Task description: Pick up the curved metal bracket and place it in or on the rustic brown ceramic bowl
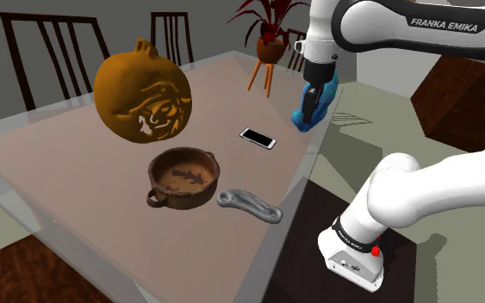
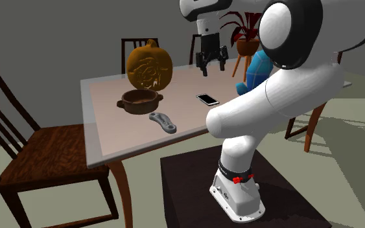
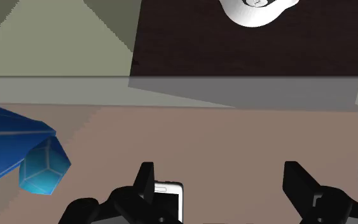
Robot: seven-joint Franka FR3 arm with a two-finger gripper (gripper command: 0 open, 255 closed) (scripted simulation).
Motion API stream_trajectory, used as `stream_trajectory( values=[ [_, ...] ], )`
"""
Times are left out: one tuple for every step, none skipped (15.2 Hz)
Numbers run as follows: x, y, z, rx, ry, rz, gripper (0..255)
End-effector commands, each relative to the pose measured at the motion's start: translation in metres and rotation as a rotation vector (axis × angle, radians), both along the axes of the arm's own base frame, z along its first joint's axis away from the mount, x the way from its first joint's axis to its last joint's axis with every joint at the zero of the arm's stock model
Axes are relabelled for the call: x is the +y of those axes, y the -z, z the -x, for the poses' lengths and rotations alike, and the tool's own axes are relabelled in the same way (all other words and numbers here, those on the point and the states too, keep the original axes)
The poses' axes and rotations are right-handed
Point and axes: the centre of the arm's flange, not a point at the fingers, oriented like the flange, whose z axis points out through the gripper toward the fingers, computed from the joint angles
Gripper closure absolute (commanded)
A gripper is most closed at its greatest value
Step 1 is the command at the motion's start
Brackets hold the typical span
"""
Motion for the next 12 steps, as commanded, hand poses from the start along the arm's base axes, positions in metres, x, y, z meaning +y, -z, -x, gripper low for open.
stream_trajectory(
  values=[
    [0.0, 0.0, 0.0, 0.0, 0.0, 0.0, 0],
    [0.009, 0.008, 0.0, 0.0, -0.004, -0.005, 0],
    [0.019, 0.017, 0.0, -0.001, -0.008, -0.01, 0],
    [0.029, 0.025, -0.001, -0.001, -0.012, -0.016, 0],
    [0.038, 0.033, -0.001, -0.002, -0.017, -0.021, 0],
    [0.048, 0.041, -0.001, -0.002, -0.021, -0.026, 0],
    [0.057, 0.049, -0.001, -0.002, -0.025, -0.031, 0],
    [0.067, 0.057, -0.001, -0.003, -0.029, -0.037, 0],
    [0.077, 0.065, -0.001, -0.003, -0.033, -0.042, 0],
    [0.087, 0.073, -0.001, -0.004, -0.037, -0.047, 0],
    [0.097, 0.081, -0.001, -0.004, -0.042, -0.052, 0],
    [0.106, 0.089, 0.0, -0.004, -0.046, -0.057, 0]
  ],
)
